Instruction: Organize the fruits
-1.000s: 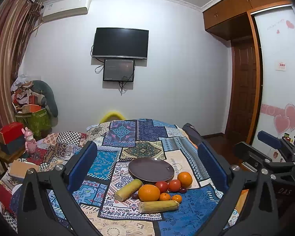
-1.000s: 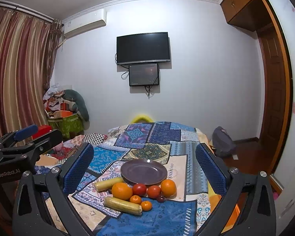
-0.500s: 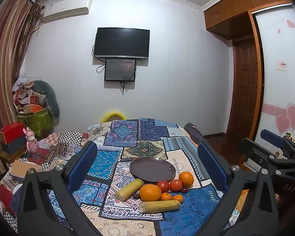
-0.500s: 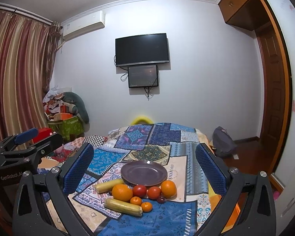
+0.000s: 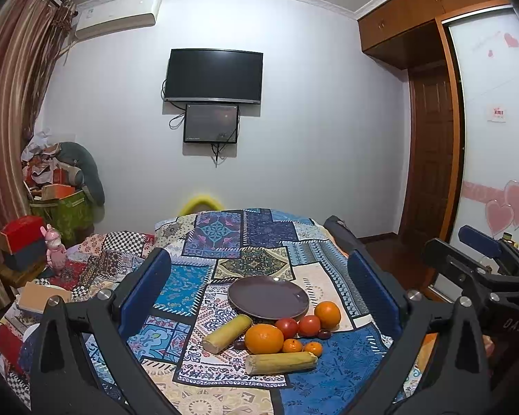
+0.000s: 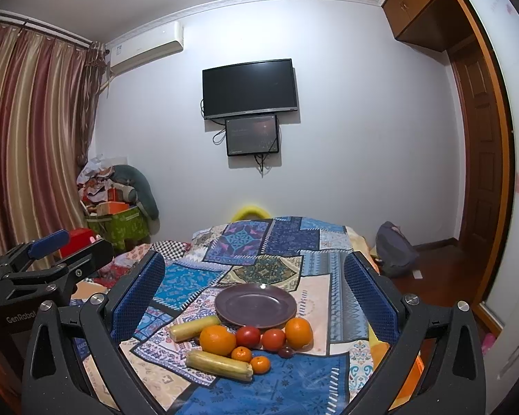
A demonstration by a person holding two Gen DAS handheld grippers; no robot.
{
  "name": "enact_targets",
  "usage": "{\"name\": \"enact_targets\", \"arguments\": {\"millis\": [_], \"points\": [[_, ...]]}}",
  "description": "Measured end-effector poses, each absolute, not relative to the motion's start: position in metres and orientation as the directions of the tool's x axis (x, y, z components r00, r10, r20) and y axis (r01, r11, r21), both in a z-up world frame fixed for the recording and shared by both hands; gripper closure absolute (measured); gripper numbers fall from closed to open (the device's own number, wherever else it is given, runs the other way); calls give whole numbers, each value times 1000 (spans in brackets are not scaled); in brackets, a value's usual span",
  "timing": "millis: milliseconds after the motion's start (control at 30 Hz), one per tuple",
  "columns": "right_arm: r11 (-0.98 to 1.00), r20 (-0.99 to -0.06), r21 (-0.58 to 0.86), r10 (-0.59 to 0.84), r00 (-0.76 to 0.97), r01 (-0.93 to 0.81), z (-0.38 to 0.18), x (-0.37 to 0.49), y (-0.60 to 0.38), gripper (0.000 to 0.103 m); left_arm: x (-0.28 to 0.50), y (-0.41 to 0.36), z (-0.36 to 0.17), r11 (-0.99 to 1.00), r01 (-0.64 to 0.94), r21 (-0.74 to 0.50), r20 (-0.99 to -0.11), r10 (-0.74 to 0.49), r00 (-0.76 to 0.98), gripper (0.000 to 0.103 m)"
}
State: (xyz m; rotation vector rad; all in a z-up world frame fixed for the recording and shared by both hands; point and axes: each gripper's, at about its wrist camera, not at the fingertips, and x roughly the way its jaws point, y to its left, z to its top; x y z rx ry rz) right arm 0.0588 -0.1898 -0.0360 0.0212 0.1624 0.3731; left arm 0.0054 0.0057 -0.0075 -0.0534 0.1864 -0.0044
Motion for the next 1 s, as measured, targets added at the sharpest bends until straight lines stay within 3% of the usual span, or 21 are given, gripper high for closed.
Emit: {"name": "enact_targets", "arguments": {"millis": [1000], "points": [[929,-160,67,369,916,-363,-39,61,-190,0,11,4,-10,998,-1,-57,-205,-11,979,0]]}}
